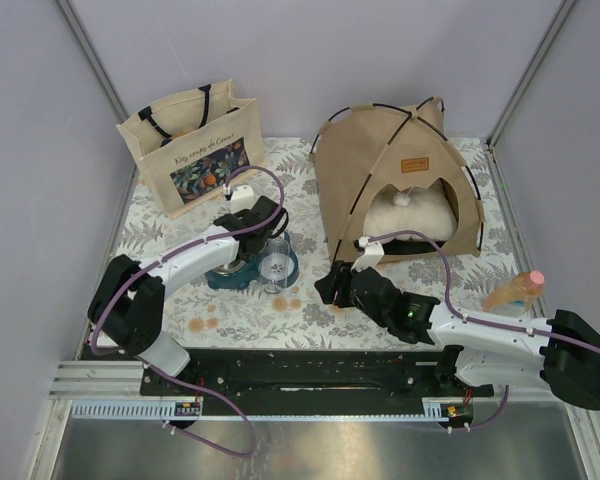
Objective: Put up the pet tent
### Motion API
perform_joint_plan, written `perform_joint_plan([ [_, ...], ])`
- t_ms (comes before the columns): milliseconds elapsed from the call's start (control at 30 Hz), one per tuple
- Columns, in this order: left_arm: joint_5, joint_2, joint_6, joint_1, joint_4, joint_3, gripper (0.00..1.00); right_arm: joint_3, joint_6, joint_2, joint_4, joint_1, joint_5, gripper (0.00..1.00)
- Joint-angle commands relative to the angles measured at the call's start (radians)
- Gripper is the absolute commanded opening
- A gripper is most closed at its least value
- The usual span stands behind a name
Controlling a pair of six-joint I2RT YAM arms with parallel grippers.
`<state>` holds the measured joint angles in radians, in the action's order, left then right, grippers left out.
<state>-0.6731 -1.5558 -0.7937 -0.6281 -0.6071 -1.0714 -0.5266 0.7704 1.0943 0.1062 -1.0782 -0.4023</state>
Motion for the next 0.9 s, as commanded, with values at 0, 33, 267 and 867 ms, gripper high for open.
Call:
perform_joint_plan([
  [0, 0.049, 0.008, -0.015, 0.008, 0.043, -0.021, 0.44, -0.004, -0.002, -0.024, 0.0, 0.0, -0.029, 0.57],
  [33, 0.052, 0.011, -0.015, 0.007, 0.044, -0.022, 0.47, -0.006, 0.0, -0.022, -0.003, 0.0, -0.027, 0.57],
  [267, 0.102, 0.111, -0.007, 0.005, 0.049, -0.015, 0.67, -0.061, -0.058, -0.008, -0.068, 0.0, -0.003, 0.67],
  [867, 0.598, 0.442, 0.119, -0.05, 0.385, 0.386, 0.99, -0.158, -0.103, -0.014, -0.217, 0.0, 0.039, 0.85],
])
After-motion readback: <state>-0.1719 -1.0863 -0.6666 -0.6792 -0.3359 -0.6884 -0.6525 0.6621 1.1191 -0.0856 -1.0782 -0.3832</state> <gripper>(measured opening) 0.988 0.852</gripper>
